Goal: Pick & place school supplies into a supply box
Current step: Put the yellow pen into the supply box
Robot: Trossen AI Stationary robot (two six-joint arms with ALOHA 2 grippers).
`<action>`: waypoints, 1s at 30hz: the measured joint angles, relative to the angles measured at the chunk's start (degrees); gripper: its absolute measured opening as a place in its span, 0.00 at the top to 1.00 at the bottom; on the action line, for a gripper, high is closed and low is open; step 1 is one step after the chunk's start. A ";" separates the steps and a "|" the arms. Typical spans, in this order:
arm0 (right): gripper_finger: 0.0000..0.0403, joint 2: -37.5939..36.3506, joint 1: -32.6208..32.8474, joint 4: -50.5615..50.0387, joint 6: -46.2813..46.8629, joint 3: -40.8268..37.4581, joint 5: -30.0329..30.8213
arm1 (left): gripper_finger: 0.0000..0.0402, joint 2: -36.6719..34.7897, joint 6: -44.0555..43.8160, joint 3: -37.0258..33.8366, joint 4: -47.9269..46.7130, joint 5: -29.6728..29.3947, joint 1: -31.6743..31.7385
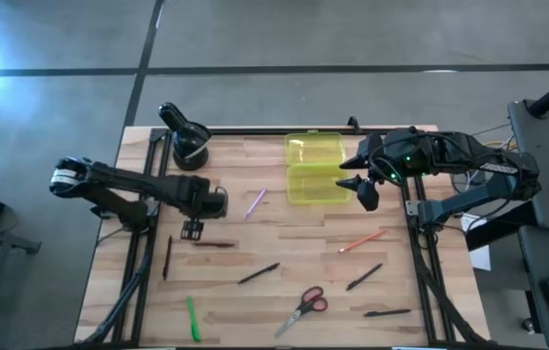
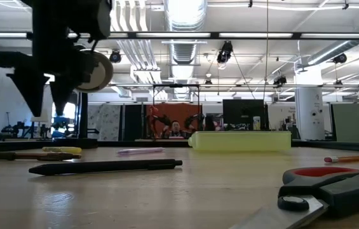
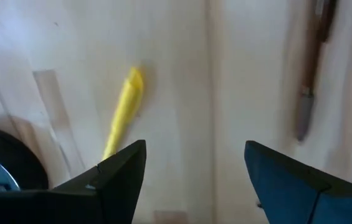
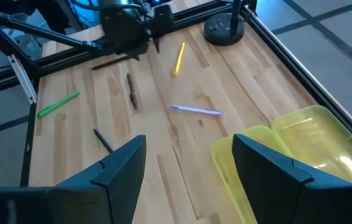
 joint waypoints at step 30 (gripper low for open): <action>0.44 0.02 -0.02 0.20 -1.49 -0.12 1.45 | 0.79 9.76 25.81 -7.04 13.67 0.16 17.63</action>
